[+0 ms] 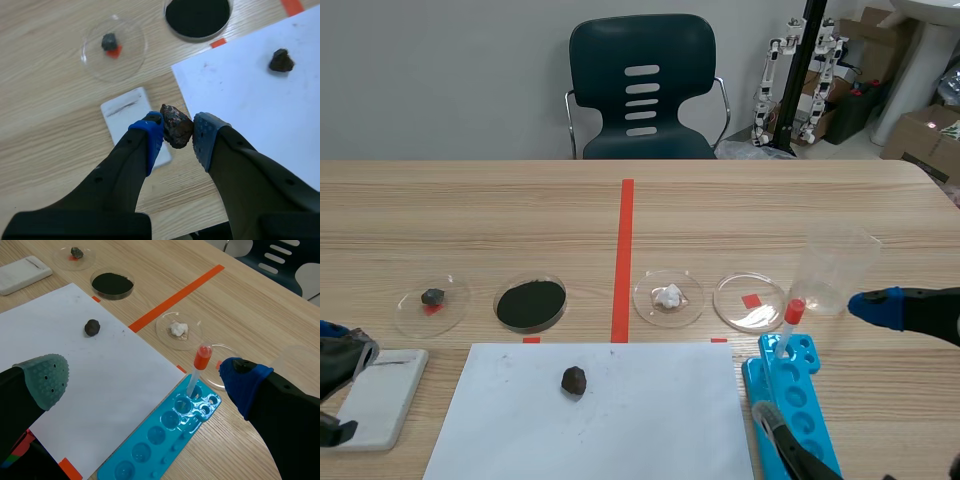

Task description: Rub the mineral on the streak plate below the first streak

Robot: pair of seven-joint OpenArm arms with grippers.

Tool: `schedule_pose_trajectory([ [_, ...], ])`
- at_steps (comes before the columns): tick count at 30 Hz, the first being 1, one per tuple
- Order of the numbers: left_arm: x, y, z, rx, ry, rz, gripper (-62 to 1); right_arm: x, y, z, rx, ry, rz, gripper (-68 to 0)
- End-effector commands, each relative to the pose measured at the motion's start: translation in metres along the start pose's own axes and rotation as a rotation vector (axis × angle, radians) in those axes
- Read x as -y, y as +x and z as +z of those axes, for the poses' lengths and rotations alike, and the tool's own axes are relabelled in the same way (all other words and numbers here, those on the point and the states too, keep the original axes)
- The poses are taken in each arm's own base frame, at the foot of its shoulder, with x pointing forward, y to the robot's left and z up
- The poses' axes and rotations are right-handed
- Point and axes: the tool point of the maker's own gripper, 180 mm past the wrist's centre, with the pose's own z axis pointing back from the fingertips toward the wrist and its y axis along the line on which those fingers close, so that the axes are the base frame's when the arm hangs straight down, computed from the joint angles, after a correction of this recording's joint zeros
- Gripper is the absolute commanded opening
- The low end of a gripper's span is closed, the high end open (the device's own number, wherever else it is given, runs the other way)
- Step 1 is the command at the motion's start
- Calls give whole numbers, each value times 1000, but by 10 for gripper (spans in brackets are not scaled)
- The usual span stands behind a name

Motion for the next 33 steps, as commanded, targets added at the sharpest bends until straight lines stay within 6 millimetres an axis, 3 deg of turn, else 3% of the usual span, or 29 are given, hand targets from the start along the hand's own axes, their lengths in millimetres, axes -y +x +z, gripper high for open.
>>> schedule_pose_trajectory([
  [1, -3, -3, -5, -16, 2, 35, -583, 4, 6, -1, 23, -10, 4, -37],
  [8, -30, -42, -22, -245, 61, 132, -583, 4, 6, -1, 22, -10, 4, -37],
  [14, -50, -50, -28, -340, 112, 181, -583, 4, 6, -1, 22, -10, 4, -37],
  [33, -40, -51, -64, -444, 8, 276, -583, 4, 6, -1, 22, -10, 4, -37],
])
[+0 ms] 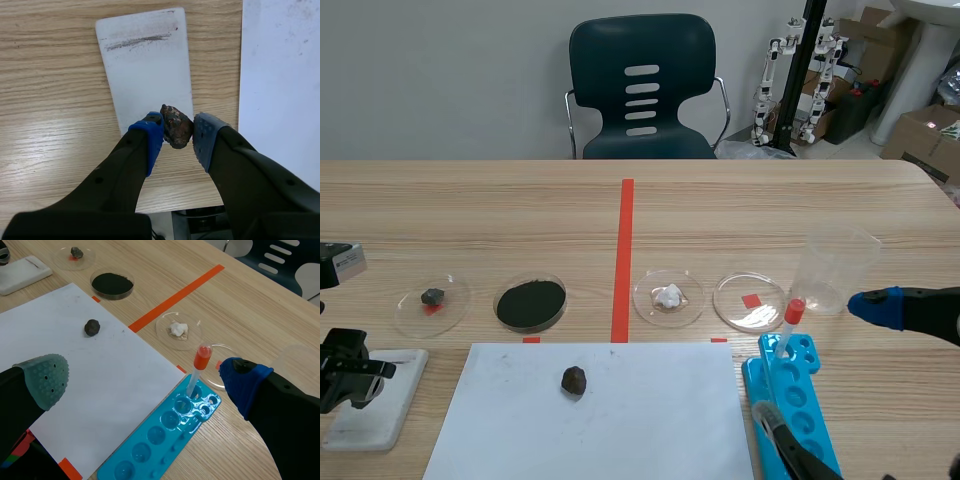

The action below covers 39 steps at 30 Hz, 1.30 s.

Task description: Rub the mineral on the streak plate below the first streak

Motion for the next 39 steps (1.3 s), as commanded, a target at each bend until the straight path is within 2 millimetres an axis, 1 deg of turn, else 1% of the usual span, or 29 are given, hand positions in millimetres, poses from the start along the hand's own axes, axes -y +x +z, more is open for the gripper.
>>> schedule_pose_trajectory([
  [1, -1, 5, 1, 11, 2, -3, -583, 4, 6, -1, 22, -10, 4, -37],
  [5, -1, 4, -4, -9, -2, 0, -583, 4, 6, -1, 23, -10, 4, -37],
  [12, -8, 2, -12, -40, -1, 32, -583, 4, 6, -1, 23, -10, 4, -37],
  [19, -11, -6, -18, -78, 0, 34, -583, 4, 6, -1, 23, -10, 4, -37],
  [24, -8, -7, -19, -94, -3, 16, -583, 4, 6, -1, 23, -10, 4, -37],
  [39, -10, -10, -22, -110, -2, 27, -583, 4, 6, -1, 23, -10, 4, -37],
])
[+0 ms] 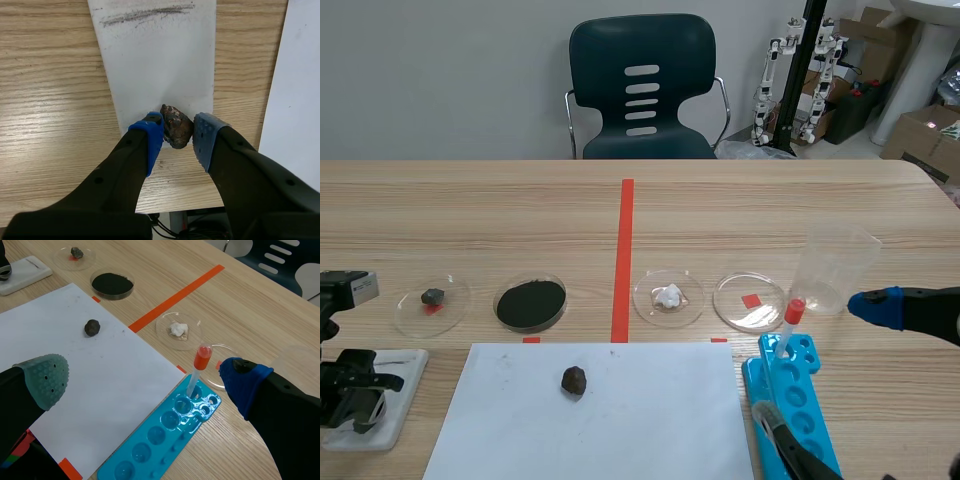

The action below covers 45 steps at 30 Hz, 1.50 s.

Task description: Rub the mineral on the streak plate below the first streak

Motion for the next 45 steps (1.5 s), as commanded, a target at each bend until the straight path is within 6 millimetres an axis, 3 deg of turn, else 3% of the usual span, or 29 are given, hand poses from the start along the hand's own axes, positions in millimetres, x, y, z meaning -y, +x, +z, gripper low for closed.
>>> schedule_pose_trajectory([
  [1, -2, 8, 5, 20, 6, -9, -583, 4, 6, -1, 23, -10, 4, -37],
  [33, -2, 3, -5, 2, 1, 13, -583, 4, 6, -1, 23, -10, 4, -37],
  [45, 26, 7, -3, 19, -153, 52, -583, 4, 6, -1, 23, -10, 4, -37],
])
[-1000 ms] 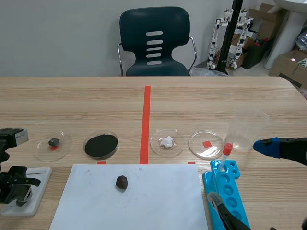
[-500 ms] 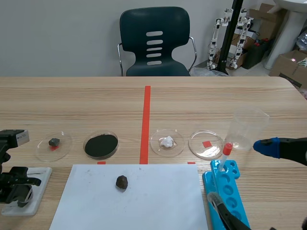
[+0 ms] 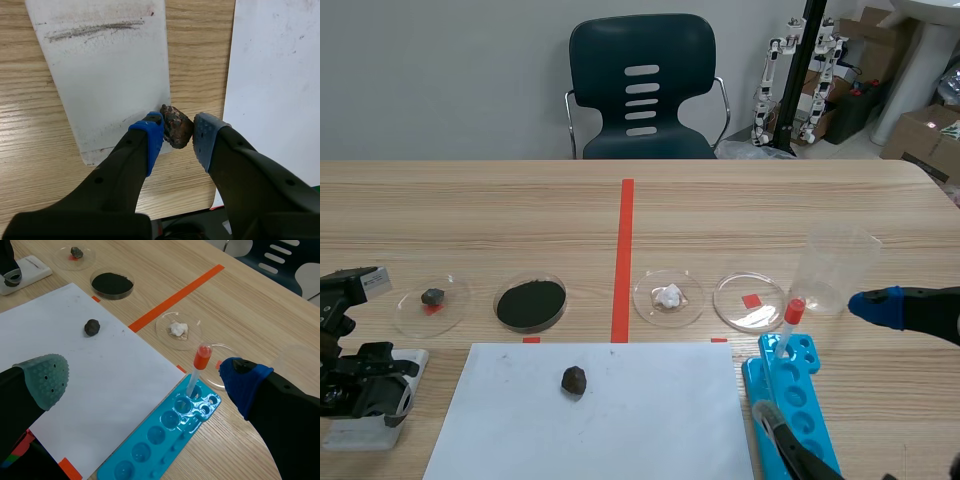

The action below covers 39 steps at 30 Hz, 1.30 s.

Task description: Rub the mineral on the streak plate below the first streak

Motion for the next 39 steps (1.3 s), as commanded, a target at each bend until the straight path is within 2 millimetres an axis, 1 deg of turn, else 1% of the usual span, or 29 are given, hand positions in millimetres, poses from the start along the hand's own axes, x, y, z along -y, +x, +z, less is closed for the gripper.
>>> schedule_pose_trajectory([
  [1, 4, 2, 0, 4, -18, 3, -583, 4, 6, -1, 23, -10, 4, -37],
  [3, 4, 1, 0, 4, -17, 2, -583, 4, 6, -1, 23, -10, 4, -37],
  [5, 0, 1, 0, 2, 7, -8, -583, 4, 6, -1, 23, -10, 4, -37],
  [7, -9, 0, 0, -3, 53, -28, -583, 4, 6, -1, 23, -10, 4, -37],
  [11, -32, 0, 4, -7, 177, -26, -583, 4, 6, -1, 23, -10, 4, -37],
  [15, -44, 0, 7, -13, 249, -35, -583, 4, 6, -1, 23, -10, 4, -37],
  [18, -45, -1, 7, -14, 251, -35, -583, 4, 6, -1, 23, -10, 4, -37],
  [20, -41, -1, 6, -14, 228, -25, -583, 4, 6, -1, 23, -10, 4, -37],
  [26, -10, 0, 1, -5, 55, -21, -583, 4, 6, -1, 23, -10, 4, -37],
  [29, -3, 1, 1, -2, 19, -19, -583, 4, 6, -1, 23, -10, 4, -37],
  [32, -9, 0, 1, -5, 51, -29, -583, 4, 6, -1, 23, -10, 4, -37],
  [39, -45, -7, 7, -44, 253, -18, -583, 4, 6, -1, 23, -10, 4, -37],
])
